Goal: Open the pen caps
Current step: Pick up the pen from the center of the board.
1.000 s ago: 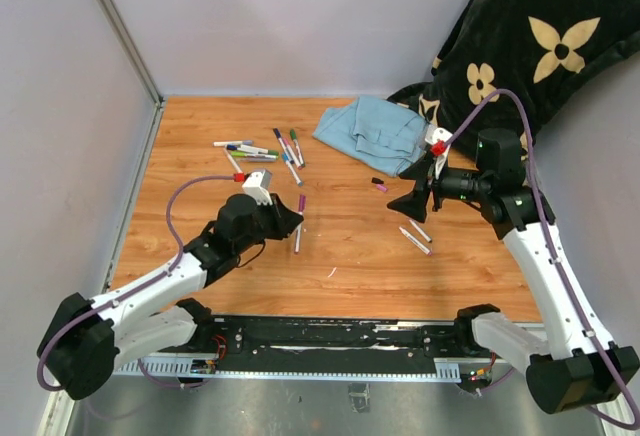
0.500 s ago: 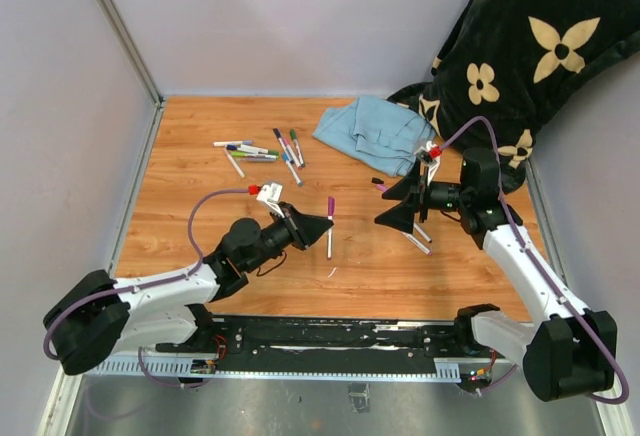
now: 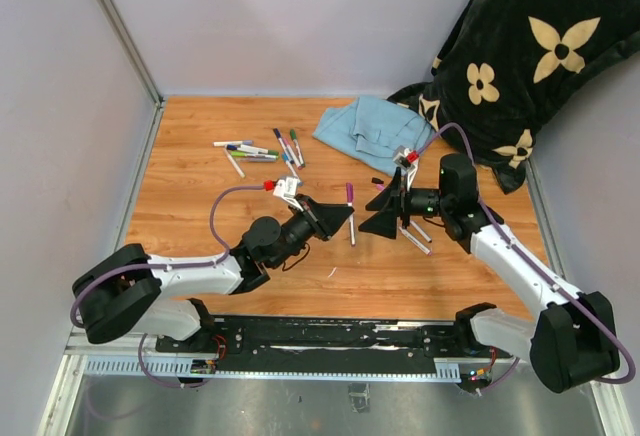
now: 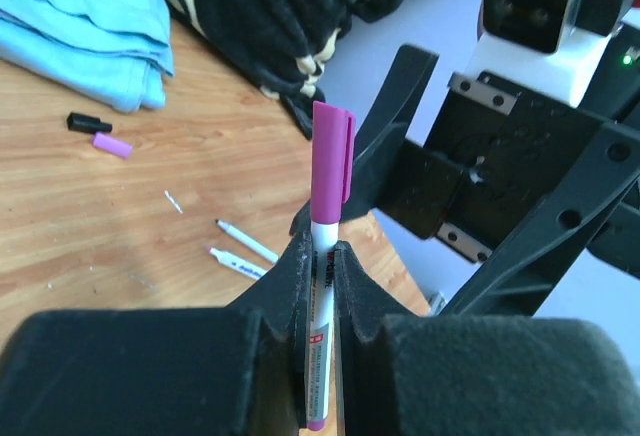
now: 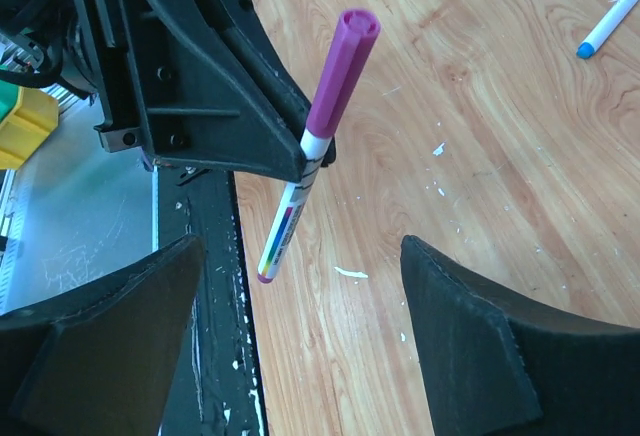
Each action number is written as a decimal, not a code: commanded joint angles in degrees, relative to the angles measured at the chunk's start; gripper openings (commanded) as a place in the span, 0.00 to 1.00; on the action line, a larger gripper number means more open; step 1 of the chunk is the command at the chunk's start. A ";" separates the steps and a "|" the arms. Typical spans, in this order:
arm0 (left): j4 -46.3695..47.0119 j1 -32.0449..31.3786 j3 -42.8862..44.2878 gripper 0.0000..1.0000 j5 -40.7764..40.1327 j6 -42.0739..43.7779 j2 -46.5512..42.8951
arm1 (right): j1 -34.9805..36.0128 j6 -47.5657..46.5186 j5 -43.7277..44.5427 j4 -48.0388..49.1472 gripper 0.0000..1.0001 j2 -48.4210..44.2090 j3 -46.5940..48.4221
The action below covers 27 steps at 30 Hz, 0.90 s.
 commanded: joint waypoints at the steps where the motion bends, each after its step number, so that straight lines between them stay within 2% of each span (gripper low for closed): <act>1: 5.26 -0.80 1.83 0.00 -6.03 1.06 0.97 | 2.63 1.87 4.02 2.36 0.80 0.38 -0.61; 12: 7.33 -4.15 5.08 0.00 -8.94 2.08 4.59 | 5.74 7.32 8.17 6.98 0.58 1.38 -2.00; 14: 7.47 -4.44 5.57 0.00 -9.19 2.22 5.16 | 6.19 7.66 8.03 7.31 0.46 1.58 -1.93; 18: 7.37 -4.61 5.39 0.02 -9.39 2.65 4.56 | 6.42 7.04 7.81 6.07 0.09 1.48 -1.00; 20: 7.55 -4.56 4.64 0.09 -9.39 3.33 3.41 | 6.33 6.29 7.26 4.66 0.01 1.39 -0.22; 24: 7.92 -4.58 1.53 0.48 -8.26 5.79 -0.55 | 5.96 5.29 4.59 4.02 0.01 1.21 0.50; 27: 7.79 -4.35 -1.29 0.71 -6.26 8.75 -4.93 | 5.03 2.19 0.32 2.55 0.01 1.28 1.28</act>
